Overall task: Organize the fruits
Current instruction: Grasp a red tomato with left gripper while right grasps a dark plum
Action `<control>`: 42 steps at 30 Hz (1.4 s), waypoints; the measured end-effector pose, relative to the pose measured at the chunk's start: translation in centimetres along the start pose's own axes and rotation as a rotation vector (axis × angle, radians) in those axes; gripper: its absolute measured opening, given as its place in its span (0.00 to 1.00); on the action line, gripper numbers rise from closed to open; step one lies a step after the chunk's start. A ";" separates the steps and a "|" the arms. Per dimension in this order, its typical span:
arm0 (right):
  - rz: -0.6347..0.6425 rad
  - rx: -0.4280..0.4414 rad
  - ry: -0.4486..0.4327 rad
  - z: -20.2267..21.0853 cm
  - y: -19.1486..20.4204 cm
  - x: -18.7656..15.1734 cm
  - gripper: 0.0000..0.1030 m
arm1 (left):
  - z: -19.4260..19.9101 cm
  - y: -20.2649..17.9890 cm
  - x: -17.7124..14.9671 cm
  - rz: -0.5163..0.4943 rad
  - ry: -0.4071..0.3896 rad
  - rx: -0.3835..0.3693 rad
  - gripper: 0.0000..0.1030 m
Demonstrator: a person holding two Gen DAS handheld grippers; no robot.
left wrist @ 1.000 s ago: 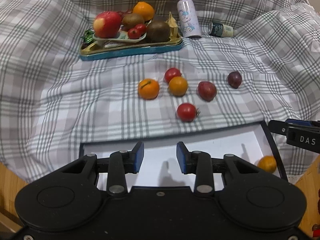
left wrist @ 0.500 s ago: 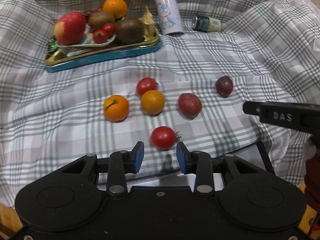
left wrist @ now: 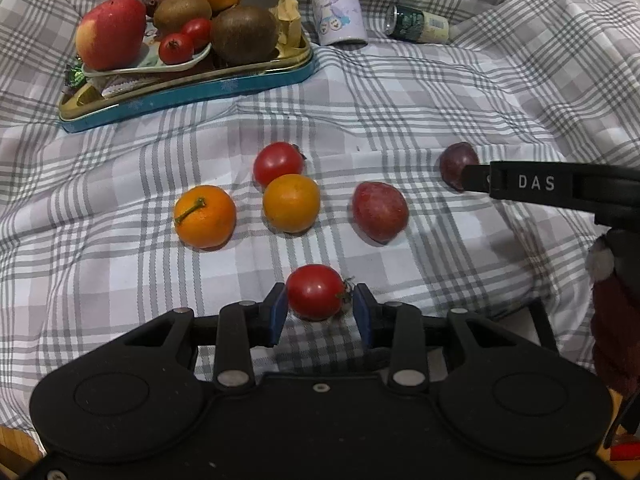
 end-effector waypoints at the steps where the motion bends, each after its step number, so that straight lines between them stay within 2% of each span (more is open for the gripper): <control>1: -0.002 0.002 0.001 -0.4 0.0 0.1 0.46 | -0.1 0.0 0.0 -0.004 -0.002 0.002 0.43; 13: 0.001 -0.022 0.018 -4.1 0.0 0.0 0.48 | -1.2 0.1 0.4 0.011 0.009 -0.010 0.45; 22: 0.030 -0.037 -0.002 -5.0 0.2 0.2 0.48 | -2.0 -0.1 0.6 0.026 0.019 -0.017 0.43; 24: 0.047 -0.045 -0.004 -5.1 0.4 0.1 0.46 | -2.1 0.0 0.6 0.031 0.013 -0.019 0.42; 25: 0.059 -0.042 -0.008 -5.1 0.5 0.1 0.37 | -2.0 0.0 0.6 0.035 0.014 -0.021 0.42; 28: 0.081 -0.046 -0.006 -5.0 0.8 0.2 0.37 | -1.6 0.2 0.7 0.035 0.004 -0.016 0.41; 33: 0.033 -0.029 -0.022 -3.4 0.5 0.7 0.37 | 0.6 0.8 1.5 0.035 -0.051 -0.004 0.41; 42: 0.025 0.027 -0.119 4.2 1.7 2.1 0.37 | 7.6 3.5 2.9 0.067 -0.189 0.065 0.41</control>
Point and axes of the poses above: each gripper's, at about its wrist camera, not at the fingertips, and z roughly against the way its jaws point, y to its left, x to its top, the point moved 5 cm from there along -z, roughly the way its jaws point, and after that the axes turned 12 degrees about -y, right-handed, at the moved point
